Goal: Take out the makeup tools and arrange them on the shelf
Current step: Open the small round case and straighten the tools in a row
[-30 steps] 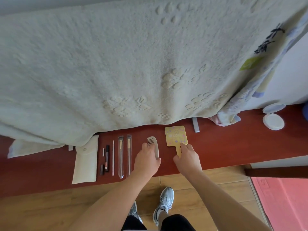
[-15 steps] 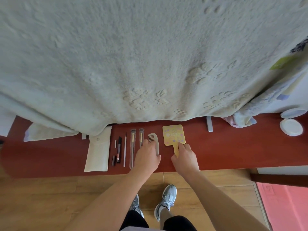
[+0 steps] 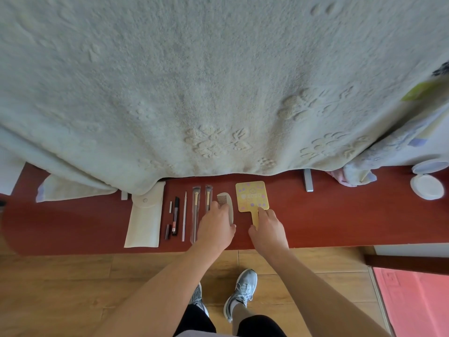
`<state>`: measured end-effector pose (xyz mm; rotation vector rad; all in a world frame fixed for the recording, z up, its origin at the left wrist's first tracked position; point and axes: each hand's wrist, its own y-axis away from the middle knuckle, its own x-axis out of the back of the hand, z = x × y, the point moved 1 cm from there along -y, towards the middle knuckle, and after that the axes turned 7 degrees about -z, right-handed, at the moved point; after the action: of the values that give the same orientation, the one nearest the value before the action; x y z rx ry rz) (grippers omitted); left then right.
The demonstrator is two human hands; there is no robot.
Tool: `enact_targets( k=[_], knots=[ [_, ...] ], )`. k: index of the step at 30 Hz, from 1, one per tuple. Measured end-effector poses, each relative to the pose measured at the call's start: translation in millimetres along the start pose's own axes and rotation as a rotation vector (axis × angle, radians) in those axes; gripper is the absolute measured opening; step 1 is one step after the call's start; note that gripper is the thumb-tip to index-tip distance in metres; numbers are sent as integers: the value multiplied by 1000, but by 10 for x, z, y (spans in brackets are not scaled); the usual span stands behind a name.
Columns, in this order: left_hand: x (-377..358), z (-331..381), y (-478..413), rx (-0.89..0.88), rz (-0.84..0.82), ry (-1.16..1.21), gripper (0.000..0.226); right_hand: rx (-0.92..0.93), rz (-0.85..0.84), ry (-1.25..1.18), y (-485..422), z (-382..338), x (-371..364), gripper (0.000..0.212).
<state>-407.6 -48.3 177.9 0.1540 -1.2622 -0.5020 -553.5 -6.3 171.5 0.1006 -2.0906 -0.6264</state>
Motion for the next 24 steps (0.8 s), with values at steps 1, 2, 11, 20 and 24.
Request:
enact_targets(
  k=[1,2,11,20,24],
  knots=[
    [-1,-1,-2,0,0,1,43,0,2,0,-1,2,-1,43],
    [2,-1,-6,0,0,1,43,0,4,1,-3,4,0,43],
    [0,-14,-45,3,3,5,46,3,5,2,-33,-27,-14,34],
    [-7,-35,-65,11,3,17,50,12,5,3,-50,-14,-18,36],
    [-6,-37,-72,10,-4,20,51,12,2,-5,-48,-7,-19,37]
  ],
)
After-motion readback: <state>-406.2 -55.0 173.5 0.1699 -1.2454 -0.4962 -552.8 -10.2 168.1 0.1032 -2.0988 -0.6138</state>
